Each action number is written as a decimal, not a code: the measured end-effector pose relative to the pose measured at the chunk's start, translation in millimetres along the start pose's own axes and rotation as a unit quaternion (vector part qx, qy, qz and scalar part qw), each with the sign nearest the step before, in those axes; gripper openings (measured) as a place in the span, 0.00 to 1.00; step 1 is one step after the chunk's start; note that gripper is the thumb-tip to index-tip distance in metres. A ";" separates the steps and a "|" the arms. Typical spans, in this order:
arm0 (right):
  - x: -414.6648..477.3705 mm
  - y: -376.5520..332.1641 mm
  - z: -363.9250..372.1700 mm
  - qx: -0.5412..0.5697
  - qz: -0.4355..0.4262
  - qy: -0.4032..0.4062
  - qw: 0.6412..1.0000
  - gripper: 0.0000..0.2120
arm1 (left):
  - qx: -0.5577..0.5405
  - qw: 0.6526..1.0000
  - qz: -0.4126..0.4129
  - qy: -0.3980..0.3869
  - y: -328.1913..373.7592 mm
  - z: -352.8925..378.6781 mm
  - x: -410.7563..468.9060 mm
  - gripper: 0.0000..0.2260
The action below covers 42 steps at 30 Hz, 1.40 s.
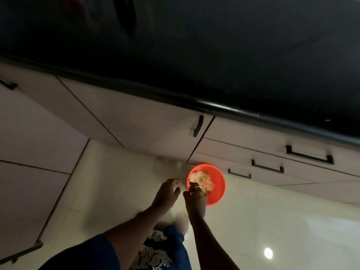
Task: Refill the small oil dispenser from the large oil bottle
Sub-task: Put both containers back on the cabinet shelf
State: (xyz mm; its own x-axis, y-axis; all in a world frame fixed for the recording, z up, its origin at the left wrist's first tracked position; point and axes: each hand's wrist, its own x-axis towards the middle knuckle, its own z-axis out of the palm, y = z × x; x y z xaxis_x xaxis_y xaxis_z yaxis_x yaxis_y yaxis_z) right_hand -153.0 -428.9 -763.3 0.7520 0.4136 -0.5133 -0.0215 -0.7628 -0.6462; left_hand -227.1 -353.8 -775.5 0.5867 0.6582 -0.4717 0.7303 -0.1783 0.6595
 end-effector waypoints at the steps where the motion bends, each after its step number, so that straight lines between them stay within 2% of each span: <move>1: -9.9 -15.1 0.7 -0.004 -0.016 -0.012 1.000 0.13 | 0.000 1.000 0.009 0.011 3.1 -13.0 -5.3 0.16; 4: -36.8 -62.6 -2.1 -0.062 -0.096 -0.032 0.993 0.16 | 0.015 0.998 0.042 0.050 10.3 -60.6 -21.6 0.16; 9: -67.4 -140.4 -9.1 -0.166 -0.255 -0.024 0.952 0.19 | 0.043 0.986 0.094 0.128 24.8 -145.6 -40.5 0.16; 15: -71.2 -228.5 -7.8 -0.190 -0.389 0.008 0.901 0.21 | 0.031 0.969 0.143 0.197 49.5 -233.7 -33.6 0.17; 19: -70.5 -281.8 -9.3 -0.175 -0.455 0.068 0.870 0.20 | -0.005 0.951 0.179 0.253 68.6 -283.0 -29.7 0.17; 26: -48.9 -366.0 -23.7 -0.133 -0.484 0.129 0.855 0.21 | -0.059 0.915 0.235 0.324 114.3 -369.0 -6.4 0.14; 31: -15.0 -426.9 -32.4 -0.124 -0.475 0.150 0.858 0.21 | -0.058 0.907 0.233 0.346 140.0 -422.1 39.4 0.15; 35: 21.6 -474.2 -41.1 -0.093 -0.465 0.146 0.868 0.23 | -0.073 0.913 0.196 0.350 158.1 -454.0 88.1 0.18; 38: 53.8 -508.6 -48.0 -0.067 -0.448 0.144 0.880 0.24 | -0.097 0.922 0.157 0.340 172.3 -474.3 128.4 0.21; 42: 102.9 -552.4 -56.9 -0.032 -0.430 0.147 0.890 0.25 | -0.133 0.925 0.130 0.333 187.6 -493.9 185.5 0.33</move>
State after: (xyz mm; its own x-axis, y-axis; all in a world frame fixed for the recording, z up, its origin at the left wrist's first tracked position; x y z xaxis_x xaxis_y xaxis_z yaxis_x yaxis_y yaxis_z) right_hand -26.3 6.7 -427.0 0.6132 0.7171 0.3313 0.6750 -0.2579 -0.6913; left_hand -154.1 96.2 -450.2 0.3202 0.9386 0.1286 0.4320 -0.2655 0.8619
